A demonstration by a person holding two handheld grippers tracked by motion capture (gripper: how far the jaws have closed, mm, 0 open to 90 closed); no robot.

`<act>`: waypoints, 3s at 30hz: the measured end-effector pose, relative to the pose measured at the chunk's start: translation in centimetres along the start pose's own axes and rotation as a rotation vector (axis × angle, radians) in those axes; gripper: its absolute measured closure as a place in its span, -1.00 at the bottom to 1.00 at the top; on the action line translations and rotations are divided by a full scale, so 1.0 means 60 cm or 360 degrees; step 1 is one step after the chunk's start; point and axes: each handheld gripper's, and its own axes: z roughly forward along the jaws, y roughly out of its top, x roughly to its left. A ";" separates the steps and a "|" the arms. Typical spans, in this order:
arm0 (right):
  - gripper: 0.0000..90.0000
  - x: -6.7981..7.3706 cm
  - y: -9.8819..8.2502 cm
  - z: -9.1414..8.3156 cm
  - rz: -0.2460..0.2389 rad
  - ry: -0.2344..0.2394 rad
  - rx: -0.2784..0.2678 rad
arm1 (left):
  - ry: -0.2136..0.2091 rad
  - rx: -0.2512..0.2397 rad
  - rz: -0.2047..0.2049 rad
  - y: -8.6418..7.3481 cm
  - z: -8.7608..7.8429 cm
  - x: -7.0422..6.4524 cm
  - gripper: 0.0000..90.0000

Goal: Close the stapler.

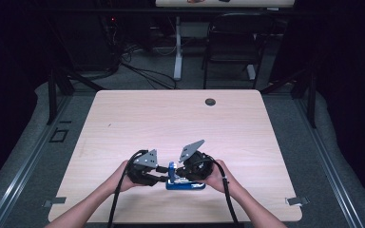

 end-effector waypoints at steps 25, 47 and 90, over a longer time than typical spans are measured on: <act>0.84 -0.019 -0.028 -0.048 0.0115 -0.0053 0.0043 | -0.0038 0.0030 -0.0058 -0.003 0.030 0.000 0.60; 0.82 -0.009 -0.014 -0.105 0.0147 -0.0179 -0.0274 | 0.0094 0.0092 -0.0285 -0.025 0.004 0.041 -0.04; 0.99 -0.047 -0.055 -0.038 0.0373 -0.0033 0.0303 | 0.0191 0.0065 -0.0422 -0.048 -0.018 0.070 -0.68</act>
